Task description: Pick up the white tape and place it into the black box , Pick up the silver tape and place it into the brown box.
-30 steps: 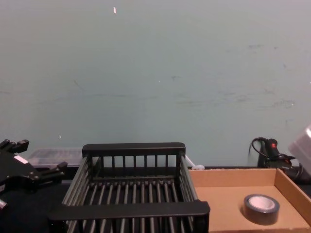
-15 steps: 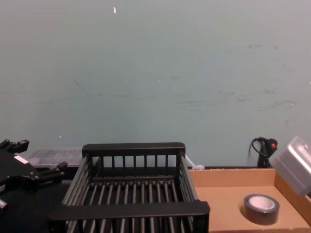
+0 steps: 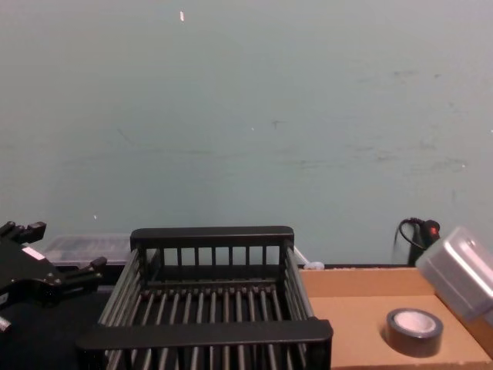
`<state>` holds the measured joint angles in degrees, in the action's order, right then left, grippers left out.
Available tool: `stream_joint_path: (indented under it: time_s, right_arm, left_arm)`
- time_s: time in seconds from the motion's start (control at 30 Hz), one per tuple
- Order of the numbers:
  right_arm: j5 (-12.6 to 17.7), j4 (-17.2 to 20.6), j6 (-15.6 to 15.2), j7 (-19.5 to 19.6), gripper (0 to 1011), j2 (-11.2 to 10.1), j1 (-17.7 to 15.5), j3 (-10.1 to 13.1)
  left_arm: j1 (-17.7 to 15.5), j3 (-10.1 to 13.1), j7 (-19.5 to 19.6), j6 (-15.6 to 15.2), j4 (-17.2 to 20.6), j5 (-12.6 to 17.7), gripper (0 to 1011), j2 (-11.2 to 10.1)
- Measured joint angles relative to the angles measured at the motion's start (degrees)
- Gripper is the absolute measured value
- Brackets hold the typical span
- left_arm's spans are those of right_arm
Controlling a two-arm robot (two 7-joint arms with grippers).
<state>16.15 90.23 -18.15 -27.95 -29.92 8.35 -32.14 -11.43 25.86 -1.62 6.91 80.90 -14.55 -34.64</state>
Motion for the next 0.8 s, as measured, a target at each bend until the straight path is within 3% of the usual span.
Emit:
stream_joint_path:
  time_s: [0.53, 0.8]
  right_arm:
    - [-0.4, -0.3, -0.1, -0.1, 1000, 0.3, 0.0, 0.1]
    - [-0.3, -0.2, 0.0, -0.1, 838, 0.2, 0.0, 0.1]
  left_arm:
    - [0.0, 0.0, 0.0, 0.0, 0.0, 0.0, 1001, 0.0]
    - [0.0, 0.0, 0.0, 0.0, 0.0, 0.0, 1001, 0.0]
